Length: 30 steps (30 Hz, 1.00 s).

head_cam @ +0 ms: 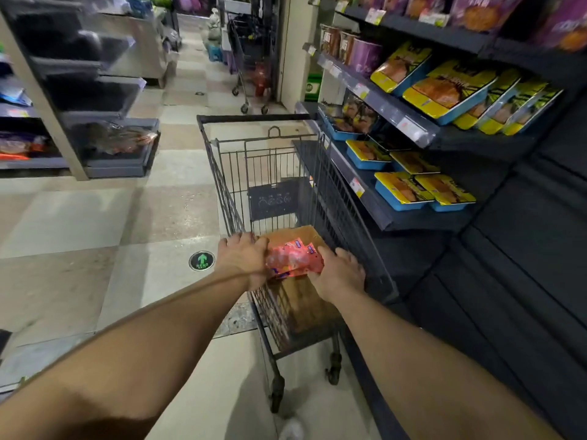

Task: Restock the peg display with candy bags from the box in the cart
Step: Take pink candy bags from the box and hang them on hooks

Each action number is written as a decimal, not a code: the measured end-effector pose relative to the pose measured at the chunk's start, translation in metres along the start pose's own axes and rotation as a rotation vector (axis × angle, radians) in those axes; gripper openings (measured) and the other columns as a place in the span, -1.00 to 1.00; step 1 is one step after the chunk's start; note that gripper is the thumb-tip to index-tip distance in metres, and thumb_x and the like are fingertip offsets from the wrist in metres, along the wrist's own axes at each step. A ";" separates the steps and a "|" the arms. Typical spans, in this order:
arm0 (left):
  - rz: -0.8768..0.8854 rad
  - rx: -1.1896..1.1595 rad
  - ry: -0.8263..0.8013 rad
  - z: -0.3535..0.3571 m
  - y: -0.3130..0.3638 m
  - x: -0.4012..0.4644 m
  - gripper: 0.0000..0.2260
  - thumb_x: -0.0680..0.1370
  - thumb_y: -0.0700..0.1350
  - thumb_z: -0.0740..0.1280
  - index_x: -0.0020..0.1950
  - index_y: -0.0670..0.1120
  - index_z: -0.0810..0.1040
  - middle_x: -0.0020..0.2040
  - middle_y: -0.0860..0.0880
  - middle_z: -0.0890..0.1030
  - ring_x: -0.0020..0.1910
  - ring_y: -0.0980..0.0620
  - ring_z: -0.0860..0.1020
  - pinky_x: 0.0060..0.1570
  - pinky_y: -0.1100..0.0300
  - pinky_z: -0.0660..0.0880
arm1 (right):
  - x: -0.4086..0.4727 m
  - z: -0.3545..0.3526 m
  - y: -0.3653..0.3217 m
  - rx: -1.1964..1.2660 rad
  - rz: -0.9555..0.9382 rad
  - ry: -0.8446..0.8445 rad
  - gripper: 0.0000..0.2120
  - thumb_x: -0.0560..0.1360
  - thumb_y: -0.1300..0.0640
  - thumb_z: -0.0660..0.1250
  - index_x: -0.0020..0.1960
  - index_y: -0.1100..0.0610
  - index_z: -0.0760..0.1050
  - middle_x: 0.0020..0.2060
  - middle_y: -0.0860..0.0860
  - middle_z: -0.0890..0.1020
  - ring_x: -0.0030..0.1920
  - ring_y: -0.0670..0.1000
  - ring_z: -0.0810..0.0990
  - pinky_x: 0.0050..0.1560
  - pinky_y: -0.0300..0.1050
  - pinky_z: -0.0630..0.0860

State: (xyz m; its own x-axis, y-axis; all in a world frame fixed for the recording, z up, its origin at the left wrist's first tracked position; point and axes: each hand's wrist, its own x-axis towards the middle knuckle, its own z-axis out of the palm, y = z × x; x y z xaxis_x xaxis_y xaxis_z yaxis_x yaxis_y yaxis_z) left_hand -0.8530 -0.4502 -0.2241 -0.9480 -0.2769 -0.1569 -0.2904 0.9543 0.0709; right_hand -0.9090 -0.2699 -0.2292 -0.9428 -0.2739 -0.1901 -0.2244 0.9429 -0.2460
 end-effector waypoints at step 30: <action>0.220 0.031 -0.490 0.123 -0.014 0.434 -0.28 0.53 0.16 0.37 0.60 0.21 0.07 0.45 -0.09 0.39 0.44 -0.15 0.33 0.36 -0.10 0.34 | 0.331 0.082 0.036 0.224 0.546 -0.257 -0.47 0.60 -0.05 0.27 0.52 -0.06 0.21 0.43 0.05 0.37 0.37 0.12 0.40 0.33 0.03 0.40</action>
State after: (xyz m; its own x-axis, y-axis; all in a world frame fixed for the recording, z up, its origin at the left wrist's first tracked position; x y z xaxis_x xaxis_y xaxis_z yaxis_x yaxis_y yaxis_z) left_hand -1.2447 -0.5704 -0.4143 -0.8120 0.0082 -0.5835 -0.0805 0.9888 0.1260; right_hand -1.2088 -0.3422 -0.3789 -0.8111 0.1716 -0.5592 0.3543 0.9048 -0.2361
